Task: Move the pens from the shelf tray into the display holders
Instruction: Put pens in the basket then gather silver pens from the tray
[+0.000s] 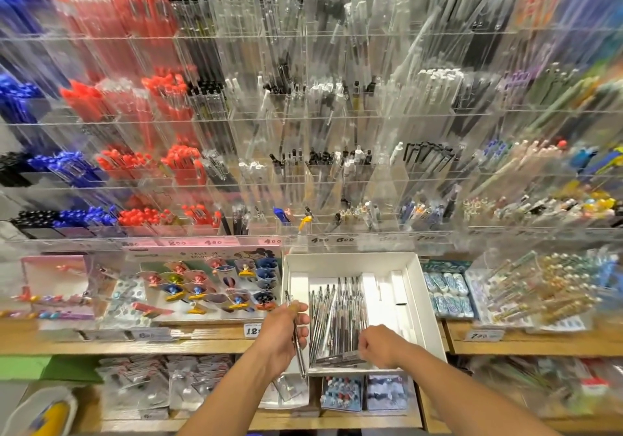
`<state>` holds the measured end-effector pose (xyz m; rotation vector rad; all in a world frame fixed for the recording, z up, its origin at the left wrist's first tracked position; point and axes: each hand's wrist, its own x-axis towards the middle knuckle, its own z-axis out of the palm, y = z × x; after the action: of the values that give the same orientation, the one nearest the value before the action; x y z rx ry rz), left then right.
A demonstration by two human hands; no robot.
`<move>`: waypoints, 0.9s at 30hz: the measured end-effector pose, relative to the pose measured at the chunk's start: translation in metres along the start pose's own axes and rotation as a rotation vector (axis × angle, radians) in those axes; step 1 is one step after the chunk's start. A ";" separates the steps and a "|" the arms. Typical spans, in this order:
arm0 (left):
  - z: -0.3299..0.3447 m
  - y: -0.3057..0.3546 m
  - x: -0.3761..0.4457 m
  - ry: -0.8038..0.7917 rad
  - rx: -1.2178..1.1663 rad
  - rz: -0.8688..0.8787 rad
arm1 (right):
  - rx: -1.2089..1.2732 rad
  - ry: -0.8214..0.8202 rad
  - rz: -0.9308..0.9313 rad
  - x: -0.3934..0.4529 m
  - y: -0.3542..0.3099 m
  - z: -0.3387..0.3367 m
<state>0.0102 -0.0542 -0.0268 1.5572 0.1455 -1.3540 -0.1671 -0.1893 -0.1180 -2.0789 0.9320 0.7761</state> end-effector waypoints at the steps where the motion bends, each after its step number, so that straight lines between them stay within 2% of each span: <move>1: 0.000 0.000 -0.001 -0.002 -0.001 0.001 | 0.013 0.007 -0.006 -0.002 -0.002 -0.001; 10: 0.003 0.006 -0.002 -0.041 0.065 0.083 | 0.380 0.280 -0.219 -0.040 -0.039 -0.056; 16: 0.010 0.010 -0.007 -0.153 0.230 0.178 | 0.772 0.195 -0.362 -0.053 -0.080 -0.075; 21: 0.008 0.005 -0.010 -0.264 0.191 0.176 | 0.991 0.120 -0.369 -0.044 -0.085 -0.067; 25: -0.003 0.000 -0.006 -0.281 0.059 0.066 | 0.954 0.132 -0.254 -0.034 -0.068 -0.056; 27: -0.006 -0.002 -0.003 -0.263 -0.023 0.031 | 0.728 0.118 -0.156 -0.029 -0.055 -0.049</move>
<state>0.0121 -0.0473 -0.0266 1.3429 -0.0250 -1.5128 -0.1279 -0.1909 -0.0495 -1.5320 0.9238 0.1777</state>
